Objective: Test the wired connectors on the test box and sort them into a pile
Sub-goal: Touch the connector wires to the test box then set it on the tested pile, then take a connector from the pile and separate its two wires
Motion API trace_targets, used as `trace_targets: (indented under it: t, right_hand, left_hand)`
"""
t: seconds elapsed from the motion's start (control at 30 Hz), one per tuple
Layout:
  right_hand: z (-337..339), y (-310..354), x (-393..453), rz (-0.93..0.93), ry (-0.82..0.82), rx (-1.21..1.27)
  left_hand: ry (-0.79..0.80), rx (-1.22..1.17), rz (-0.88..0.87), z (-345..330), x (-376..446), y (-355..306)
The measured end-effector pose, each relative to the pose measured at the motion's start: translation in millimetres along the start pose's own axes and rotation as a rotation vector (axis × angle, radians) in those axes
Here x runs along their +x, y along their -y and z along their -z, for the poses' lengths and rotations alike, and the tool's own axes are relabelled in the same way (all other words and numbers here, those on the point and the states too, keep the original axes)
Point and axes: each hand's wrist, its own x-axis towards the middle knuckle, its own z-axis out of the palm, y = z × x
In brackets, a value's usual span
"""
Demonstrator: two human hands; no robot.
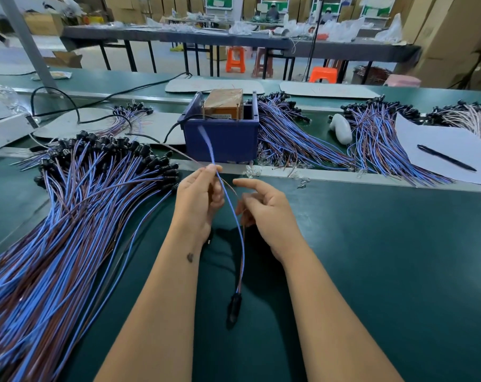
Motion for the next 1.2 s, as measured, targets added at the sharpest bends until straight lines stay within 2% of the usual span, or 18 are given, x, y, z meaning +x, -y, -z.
trace_targets:
  t: [0.1,0.2,0.3,0.37,0.47,0.57,0.7,0.77,0.87,0.97,1.07,1.2]
  right_hand:
    - [1.4,0.6,-2.4,0.041,0.138,-0.130]
    - [0.4,2.7,-2.4,0.068,0.169,0.089]
    - [5.0,2.3,0.4,0.049,-0.005,0.327]
    - [10.0,0.9,3.7,-0.008,-0.162,0.402]
    - [18.7,-3.7,9.9,-0.077,-0.385,0.399]
    - [30.5,-5.4,12.8,-0.105,-0.533,0.398]
    - [61.8,-5.9,6.0,-0.100,-0.592,0.124]
    - [83.3,-5.7,2.5,-0.099,-0.560,-0.243]
    - [124.1,-1.8,-12.7,-0.132,-0.504,-0.798]
    - [151.7,0.1,-25.2,-0.213,-0.413,-1.143]
    - [174.4,1.1,-33.9,-0.248,-0.415,-1.282]
    - [200.2,2.9,-40.9,-0.257,-0.458,-1.398]
  left_hand:
    - [-0.025,-0.114,0.038,1.6,1.8,-1.9]
    - [-0.065,-0.089,0.049,0.9,2.3,0.6]
    - [-0.058,0.053,0.020,1.9,0.9,4.5]
    - [-0.012,0.162,-0.038,0.6,-1.8,7.1]
    - [0.157,0.344,-0.174,-5.3,-8.1,10.1]
    - [0.387,0.462,-0.216,-13.4,-19.1,15.0]
    - [0.725,0.697,-0.147,-32.3,-38.6,29.2]
    - [0.827,0.898,-0.197,-41.5,-44.3,37.3]
    - [0.820,1.042,-0.287,-62.2,-60.3,47.7]
    - [0.818,1.083,-0.395,-82.0,-78.6,57.1]
    - [0.874,1.155,-0.491,-100.4,-91.5,68.3]
    - [0.821,1.206,-0.469,-110.9,-93.9,78.1]
